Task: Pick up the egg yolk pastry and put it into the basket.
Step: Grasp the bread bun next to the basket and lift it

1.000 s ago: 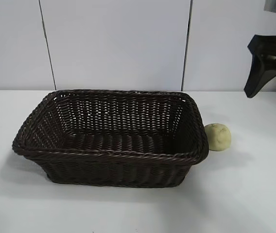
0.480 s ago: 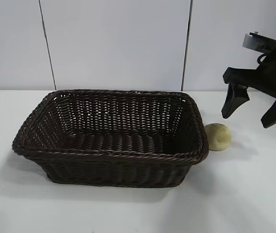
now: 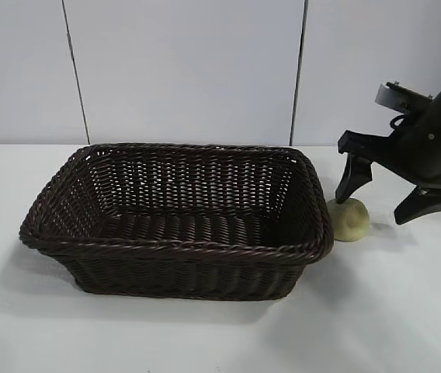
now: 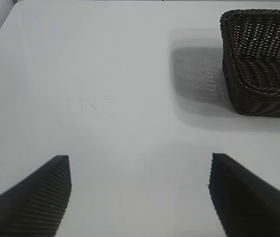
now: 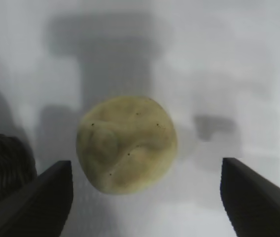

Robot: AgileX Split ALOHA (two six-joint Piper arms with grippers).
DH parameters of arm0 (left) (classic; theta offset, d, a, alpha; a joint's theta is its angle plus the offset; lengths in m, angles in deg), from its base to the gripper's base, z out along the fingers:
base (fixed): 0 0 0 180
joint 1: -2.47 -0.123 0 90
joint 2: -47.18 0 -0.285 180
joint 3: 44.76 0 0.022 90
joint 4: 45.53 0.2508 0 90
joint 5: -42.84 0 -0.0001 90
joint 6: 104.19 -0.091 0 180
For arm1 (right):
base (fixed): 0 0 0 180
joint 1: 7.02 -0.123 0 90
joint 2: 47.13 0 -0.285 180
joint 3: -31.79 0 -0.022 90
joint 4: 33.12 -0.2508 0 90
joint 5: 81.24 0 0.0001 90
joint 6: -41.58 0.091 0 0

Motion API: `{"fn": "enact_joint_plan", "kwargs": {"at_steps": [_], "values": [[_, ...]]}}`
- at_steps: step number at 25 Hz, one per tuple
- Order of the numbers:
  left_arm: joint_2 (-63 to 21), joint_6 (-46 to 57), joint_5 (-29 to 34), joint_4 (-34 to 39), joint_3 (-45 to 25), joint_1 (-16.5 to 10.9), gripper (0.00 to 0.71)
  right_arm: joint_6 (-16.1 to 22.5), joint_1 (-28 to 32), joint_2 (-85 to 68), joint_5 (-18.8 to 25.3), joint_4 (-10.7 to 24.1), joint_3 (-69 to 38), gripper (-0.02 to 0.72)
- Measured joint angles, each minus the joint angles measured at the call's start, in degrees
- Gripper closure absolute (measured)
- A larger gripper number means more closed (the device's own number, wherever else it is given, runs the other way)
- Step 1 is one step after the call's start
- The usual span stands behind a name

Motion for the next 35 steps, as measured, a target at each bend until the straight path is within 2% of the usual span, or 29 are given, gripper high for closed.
{"fn": "enact_joint_plan", "kwargs": {"at_steps": [8, 10, 13, 20, 22, 30, 35], "values": [[0.0, 0.0, 0.0, 0.0, 0.0, 0.0, 0.148, -0.2, 0.0, 2.9, -2.6, -1.0, 0.0, 0.136], [0.0, 0.0, 0.0, 0.0, 0.0, 0.0, 0.148, -0.2, 0.0, 3.3, -3.1, -1.1, 0.0, 0.168], [0.0, 0.0, 0.0, 0.0, 0.0, 0.0, 0.148, -0.1, 0.0, 3.4, -4.1, -1.6, 0.0, 0.283], [0.0, 0.0, 0.0, 0.0, 0.0, 0.0, 0.148, 0.5, 0.0, 3.5, -5.8, -1.8, 0.1, 0.605], [0.0, 0.0, 0.0, 0.0, 0.0, 0.0, 0.148, 0.5, 0.0, 3.5, -5.8, -1.8, 0.1, 0.65], [0.0, 0.0, 0.0, 0.0, 0.0, 0.0, 0.148, 0.5, 0.0, 0.3, -3.8, -1.7, 0.1, 0.672], [0.0, 0.0, 0.0, 0.0, 0.0, 0.0, 0.148, 0.5, 0.0, -7.3, -0.3, -0.7, 0.1, 0.673]]}}
